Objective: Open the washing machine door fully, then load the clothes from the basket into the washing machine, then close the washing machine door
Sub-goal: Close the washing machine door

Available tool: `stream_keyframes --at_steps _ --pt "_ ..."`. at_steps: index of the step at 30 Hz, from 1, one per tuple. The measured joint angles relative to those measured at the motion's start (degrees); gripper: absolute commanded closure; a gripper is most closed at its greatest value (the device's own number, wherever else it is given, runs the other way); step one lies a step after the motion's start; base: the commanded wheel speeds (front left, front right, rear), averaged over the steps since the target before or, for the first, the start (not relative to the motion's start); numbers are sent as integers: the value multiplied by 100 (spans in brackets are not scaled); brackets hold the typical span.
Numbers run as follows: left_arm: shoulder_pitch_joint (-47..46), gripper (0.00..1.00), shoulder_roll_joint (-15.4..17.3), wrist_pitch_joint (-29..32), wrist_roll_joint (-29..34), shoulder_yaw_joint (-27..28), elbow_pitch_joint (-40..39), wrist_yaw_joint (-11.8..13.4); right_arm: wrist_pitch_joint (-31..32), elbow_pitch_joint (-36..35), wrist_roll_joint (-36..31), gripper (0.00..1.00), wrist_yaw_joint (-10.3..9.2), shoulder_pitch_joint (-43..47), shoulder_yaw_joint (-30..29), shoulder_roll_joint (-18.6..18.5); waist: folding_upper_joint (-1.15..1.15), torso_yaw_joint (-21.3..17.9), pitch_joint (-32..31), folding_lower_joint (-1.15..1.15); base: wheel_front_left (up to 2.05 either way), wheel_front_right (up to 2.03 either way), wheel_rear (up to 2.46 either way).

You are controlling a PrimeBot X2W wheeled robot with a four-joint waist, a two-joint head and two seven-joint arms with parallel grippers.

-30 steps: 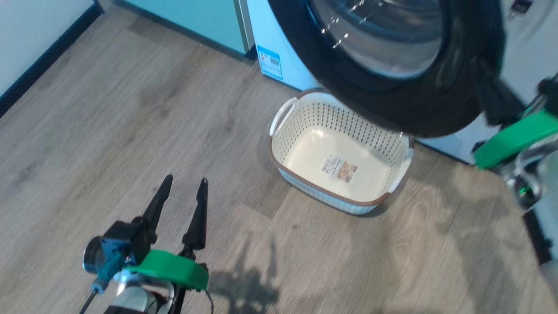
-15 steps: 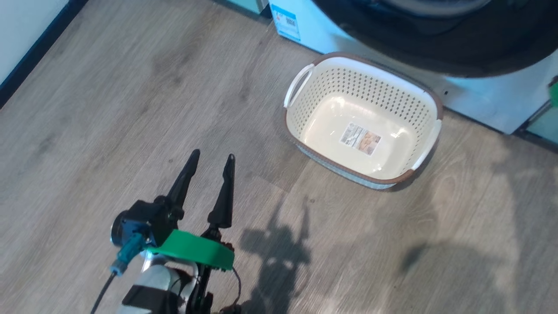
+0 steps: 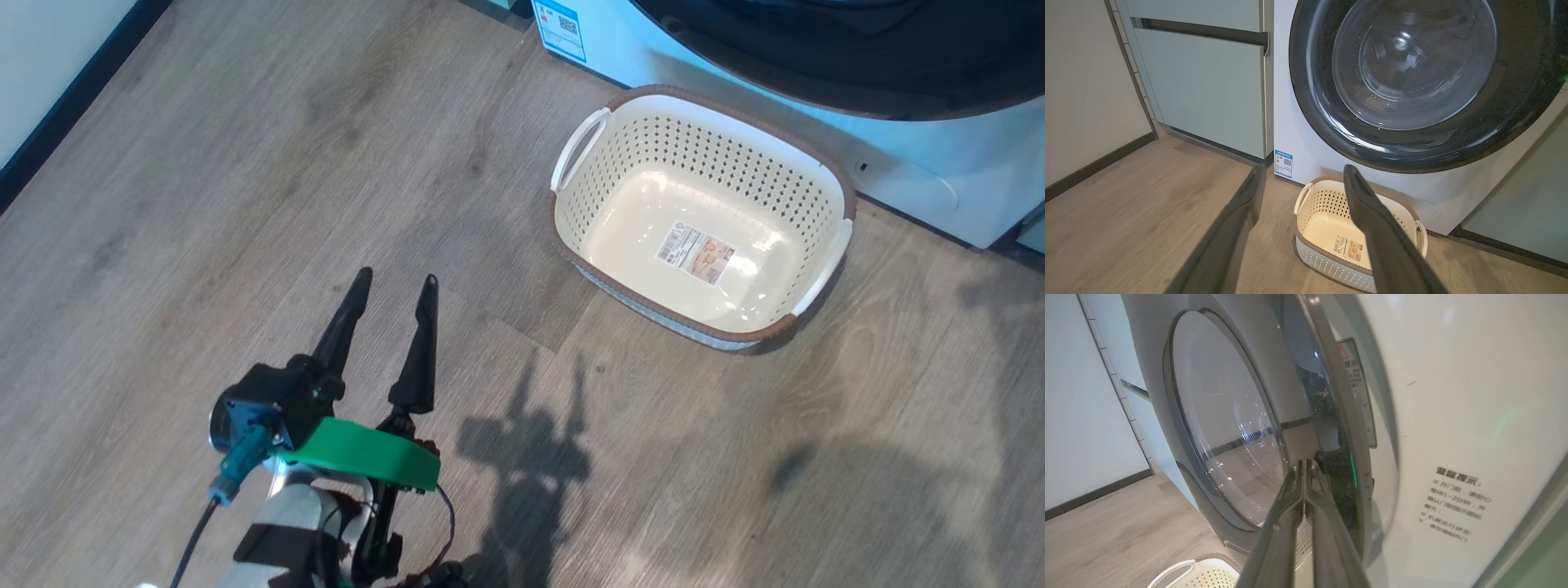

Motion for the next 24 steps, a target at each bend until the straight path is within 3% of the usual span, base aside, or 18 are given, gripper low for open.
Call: stream_keyframes --at_steps 12,24 --pt "14 0 -33 0 170 136 90 -146 -1 -165 102 100 0 177 199 46 0 -105 -299 0 0 0 0" --pt "239 0 -30 0 341 229 175 -245 -1 -1399 345 100 0 1788 52 275 0 -442 -764 -1 0 0 0"
